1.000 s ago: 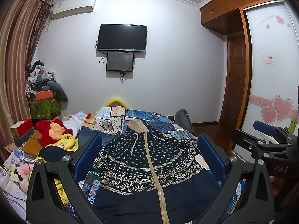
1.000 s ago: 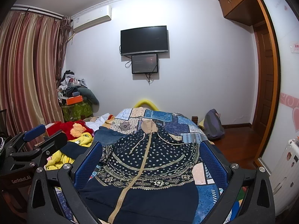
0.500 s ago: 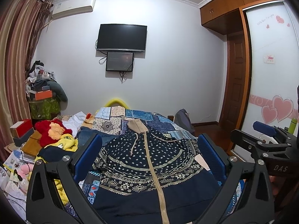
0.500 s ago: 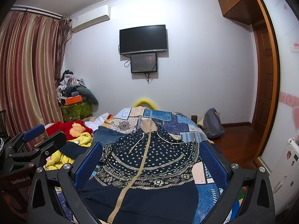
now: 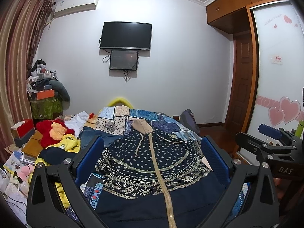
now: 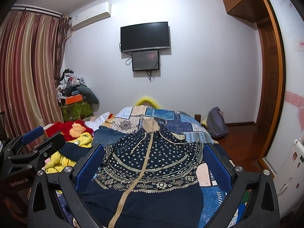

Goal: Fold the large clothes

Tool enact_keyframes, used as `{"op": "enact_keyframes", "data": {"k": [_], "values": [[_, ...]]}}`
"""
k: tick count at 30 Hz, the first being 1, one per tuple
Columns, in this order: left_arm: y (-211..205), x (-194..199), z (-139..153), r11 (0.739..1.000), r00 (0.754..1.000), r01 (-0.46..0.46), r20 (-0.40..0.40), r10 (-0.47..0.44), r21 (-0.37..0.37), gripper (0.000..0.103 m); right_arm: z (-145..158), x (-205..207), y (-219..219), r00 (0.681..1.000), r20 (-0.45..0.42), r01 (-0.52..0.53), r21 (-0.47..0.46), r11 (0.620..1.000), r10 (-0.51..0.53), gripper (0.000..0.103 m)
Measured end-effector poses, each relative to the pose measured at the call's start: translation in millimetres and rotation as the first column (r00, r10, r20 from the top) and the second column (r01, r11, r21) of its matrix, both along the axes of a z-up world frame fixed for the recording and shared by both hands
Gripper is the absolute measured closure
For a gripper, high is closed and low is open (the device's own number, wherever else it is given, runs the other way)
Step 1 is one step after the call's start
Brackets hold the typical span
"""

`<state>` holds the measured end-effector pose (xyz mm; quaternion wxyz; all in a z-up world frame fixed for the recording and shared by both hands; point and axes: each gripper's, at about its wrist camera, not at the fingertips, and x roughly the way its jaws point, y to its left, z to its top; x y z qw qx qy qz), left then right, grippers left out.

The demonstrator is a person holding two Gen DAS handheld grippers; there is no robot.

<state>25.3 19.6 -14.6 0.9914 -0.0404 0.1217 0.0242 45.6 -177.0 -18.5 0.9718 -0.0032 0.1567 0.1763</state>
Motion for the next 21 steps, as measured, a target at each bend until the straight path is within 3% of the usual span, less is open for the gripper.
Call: {"op": "enact_keyframes", "data": {"k": [7, 11, 16, 21], "values": [[24, 34, -12, 0.998, 0.999, -0.052, 0.0, 0.052, 0.032, 0.0, -7, 40, 20, 1.0, -0.014, 0.016, -0.019, 1.0, -0.016, 0.0], [55, 64, -19, 0.995, 0.995, -0.098, 0.007, 0.098, 0.006, 0.0, -8, 76, 33, 1.0, -0.015, 0.02, -0.029, 0.999, -0.021, 0.0], [112, 117, -33, 0.988, 0.986, -0.148, -0.083, 0.144, -0.047, 0.0, -18, 138, 56, 0.998, -0.052, 0.019, -0.067, 0.998, -0.023, 0.0], [190, 166, -59, 0.961, 0.951, -0.261, -0.197, 0.239, -0.094, 0.0, -43, 200, 80, 0.994, -0.104, 0.015, -0.145, 0.989, -0.03, 0.0]]}}
